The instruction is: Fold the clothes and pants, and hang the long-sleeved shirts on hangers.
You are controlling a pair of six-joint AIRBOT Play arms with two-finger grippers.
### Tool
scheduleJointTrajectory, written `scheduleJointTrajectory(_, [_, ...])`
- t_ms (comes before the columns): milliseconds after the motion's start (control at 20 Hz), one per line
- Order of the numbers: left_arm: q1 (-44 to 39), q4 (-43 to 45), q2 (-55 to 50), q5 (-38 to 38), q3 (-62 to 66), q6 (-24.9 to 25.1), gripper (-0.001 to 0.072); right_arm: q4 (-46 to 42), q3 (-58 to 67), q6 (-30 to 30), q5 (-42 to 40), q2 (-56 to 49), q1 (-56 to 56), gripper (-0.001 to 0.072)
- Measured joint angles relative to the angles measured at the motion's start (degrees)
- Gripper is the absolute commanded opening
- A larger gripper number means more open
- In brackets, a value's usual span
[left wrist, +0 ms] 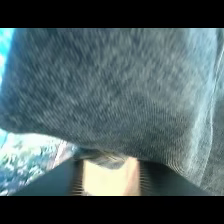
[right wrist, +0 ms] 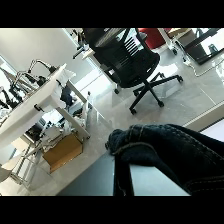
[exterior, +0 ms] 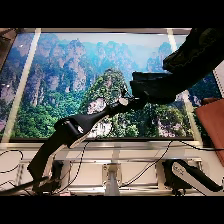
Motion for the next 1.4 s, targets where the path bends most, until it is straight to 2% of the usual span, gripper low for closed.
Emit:
scheduleJointTrajectory(50, [0.0,0.0,-0.02,0.55,0.02,-0.28,0.0262,0.0,0.0,0.0,0.04,0.0,0.0,0.0055])
scheduleJointTrajectory(250, [0.02,0.2,-0.2,2.58,0.85,-0.57,0.0031,0.02,0.0,0.0,0.76,0.0,0.0,0.0055])
scheduleJointTrajectory(450, [0.44,0.26,-0.17,3.69,2.51,-0.72,0.003,-0.11,0.0,-0.13,0.98,0.0,0.0,0.0056])
scheduleJointTrajectory(600, [1.86,1.44,0.7,2.97,3.37,0.0,0.0029,-0.66,0.0,-4.07,1.51,0.02,0.0,0.0056])
scheduleJointTrajectory(800, [6.69,12.85,4.48,-2.29,3.74,2.32,0.0028,-3.13,0.0,-9.33,2.75,0.26,0.0,0.0055])
scheduleJointTrajectory(1050, [16.24,33.35,13.9,-10.4,3.85,3.32,0.0028,-7.32,0.0,-10.97,1.9,0.37,-0.02,0.0055])
scheduleJointTrajectory(1200, [23.69,43.76,20.79,-14.6,3.87,3.5,0.0029,-8.28,0.0,-8.68,-0.59,0.28,-0.04,0.0055])
scheduleJointTrajectory(1400, [35.47,52.72,30.05,-19.58,3.87,3.54,0.0029,-8.76,0.0,-0.87,-2.14,-1.95,-0.04,0.0055])
